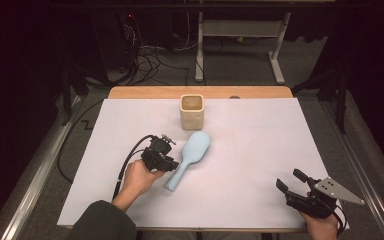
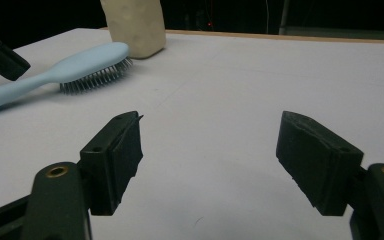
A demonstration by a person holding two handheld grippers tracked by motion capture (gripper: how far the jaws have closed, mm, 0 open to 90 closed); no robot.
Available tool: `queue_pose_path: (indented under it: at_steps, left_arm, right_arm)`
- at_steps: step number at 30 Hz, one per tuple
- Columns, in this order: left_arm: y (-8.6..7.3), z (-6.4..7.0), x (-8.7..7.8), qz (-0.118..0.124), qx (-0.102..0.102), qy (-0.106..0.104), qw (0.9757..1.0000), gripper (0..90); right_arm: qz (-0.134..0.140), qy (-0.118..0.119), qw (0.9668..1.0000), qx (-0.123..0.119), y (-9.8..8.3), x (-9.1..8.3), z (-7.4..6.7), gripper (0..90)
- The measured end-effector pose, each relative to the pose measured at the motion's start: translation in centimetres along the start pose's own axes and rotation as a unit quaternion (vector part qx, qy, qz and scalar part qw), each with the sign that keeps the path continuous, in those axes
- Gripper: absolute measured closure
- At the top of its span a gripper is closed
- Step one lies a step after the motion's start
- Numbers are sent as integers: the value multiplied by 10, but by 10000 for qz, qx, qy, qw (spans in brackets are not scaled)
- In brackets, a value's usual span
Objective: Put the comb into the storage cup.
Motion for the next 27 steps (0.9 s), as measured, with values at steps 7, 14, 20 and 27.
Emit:
queue_pose_path:
  at_steps: [7, 14, 20, 27]
  left_arm:
    - [2, 4, 0, 45, -182, -100, 9998, 573]
    - [4, 14, 2, 34, -111, -37, 9999, 521]
    - [8, 21, 13, -185, 16, 76, 9998, 501]
    - [12, 26, 27, -415, 34, 112, 9991, 477]
  right_arm:
    - [6, 4, 10000, 11, 0, 0, 0, 267]
    - [-13, -2, 10000, 11, 0, 0, 0, 267]
    - [-1, -5, 10000, -6, 0, 0, 0, 268]
    - [-9, 9, 10000, -6, 0, 0, 0, 268]
Point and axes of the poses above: each handheld gripper's, and its own axes: x roughly forward along the jaws, y roughly out of its top, z roughly to its right, the point moved 1 cm from there along x, roughly forward along the jaws, and after that the axes turned 9 degrees about -y, right-handed, at the moved point
